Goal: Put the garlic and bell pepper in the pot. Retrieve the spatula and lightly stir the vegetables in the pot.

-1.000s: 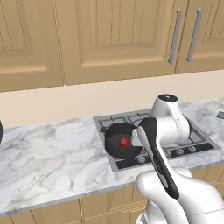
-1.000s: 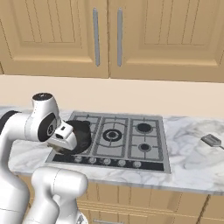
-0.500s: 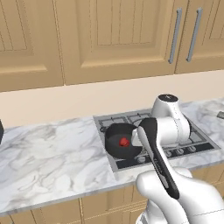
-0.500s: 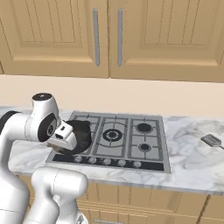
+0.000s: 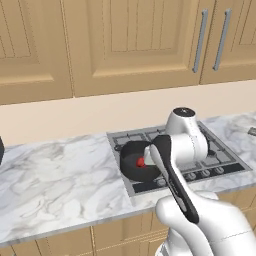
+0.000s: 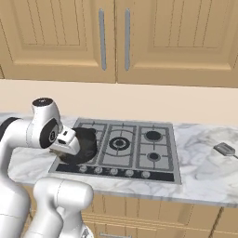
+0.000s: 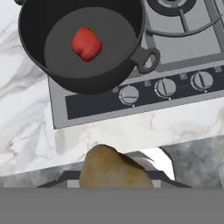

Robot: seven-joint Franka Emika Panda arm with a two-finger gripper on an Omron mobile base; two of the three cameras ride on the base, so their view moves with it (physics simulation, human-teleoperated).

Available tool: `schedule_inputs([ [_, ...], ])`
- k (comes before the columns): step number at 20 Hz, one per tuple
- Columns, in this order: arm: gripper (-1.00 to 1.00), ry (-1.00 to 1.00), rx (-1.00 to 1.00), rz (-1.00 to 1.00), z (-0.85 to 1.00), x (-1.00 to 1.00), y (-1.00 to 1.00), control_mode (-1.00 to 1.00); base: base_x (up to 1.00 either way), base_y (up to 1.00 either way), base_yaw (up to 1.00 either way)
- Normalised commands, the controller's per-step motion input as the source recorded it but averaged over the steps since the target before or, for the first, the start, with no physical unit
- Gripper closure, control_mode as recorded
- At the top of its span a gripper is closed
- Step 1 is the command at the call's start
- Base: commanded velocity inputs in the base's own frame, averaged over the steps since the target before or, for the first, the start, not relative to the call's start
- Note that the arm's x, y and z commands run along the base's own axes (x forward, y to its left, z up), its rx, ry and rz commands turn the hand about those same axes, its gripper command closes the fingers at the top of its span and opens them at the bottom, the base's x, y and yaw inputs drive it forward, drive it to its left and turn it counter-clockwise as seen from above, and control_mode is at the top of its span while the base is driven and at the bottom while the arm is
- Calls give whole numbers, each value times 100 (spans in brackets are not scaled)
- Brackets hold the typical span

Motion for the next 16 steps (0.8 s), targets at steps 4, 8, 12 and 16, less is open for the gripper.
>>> schedule_inputs([
  [4, 100, 0, -7, 4, 0, 78, 18, -100, 0, 0, 0],
  [8, 100, 1, -3, 4, 0, 86, 0, -100, 0, 0, 0],
  [12, 100, 8, 0, 9, -6, 79, 0, -100, 0, 0, 0],
  [16, 100, 12, 0, 14, -15, 47, 0, -100, 0, 0, 0],
])
